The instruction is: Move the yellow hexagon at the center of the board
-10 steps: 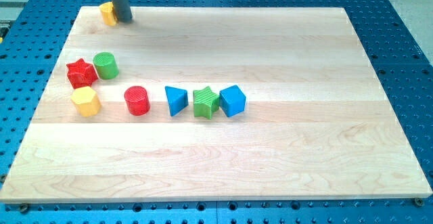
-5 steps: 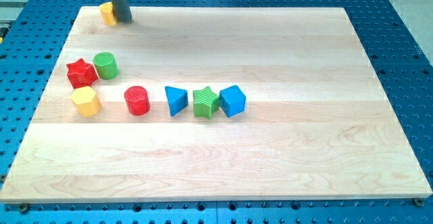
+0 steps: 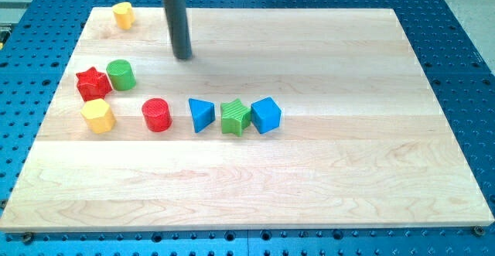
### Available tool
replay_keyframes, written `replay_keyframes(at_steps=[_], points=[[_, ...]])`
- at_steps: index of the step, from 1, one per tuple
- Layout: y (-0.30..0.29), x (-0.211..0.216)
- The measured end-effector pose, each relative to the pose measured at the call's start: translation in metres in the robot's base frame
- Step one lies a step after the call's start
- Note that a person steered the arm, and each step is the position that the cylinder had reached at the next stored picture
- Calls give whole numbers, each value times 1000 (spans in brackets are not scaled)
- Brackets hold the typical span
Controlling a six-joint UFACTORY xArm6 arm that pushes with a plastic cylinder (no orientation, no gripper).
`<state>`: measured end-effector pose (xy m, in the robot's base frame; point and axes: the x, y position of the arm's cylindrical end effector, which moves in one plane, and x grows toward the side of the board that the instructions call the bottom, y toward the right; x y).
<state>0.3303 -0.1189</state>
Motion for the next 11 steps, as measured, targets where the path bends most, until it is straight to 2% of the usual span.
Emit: replay_keyframes(at_steps=[1, 3, 4, 5, 6, 8, 9, 10, 11], points=[[8, 49], [-37, 156], [-70, 180], [-110, 187], [-134, 171], [3, 72], [53, 85], [98, 53], [122, 3]])
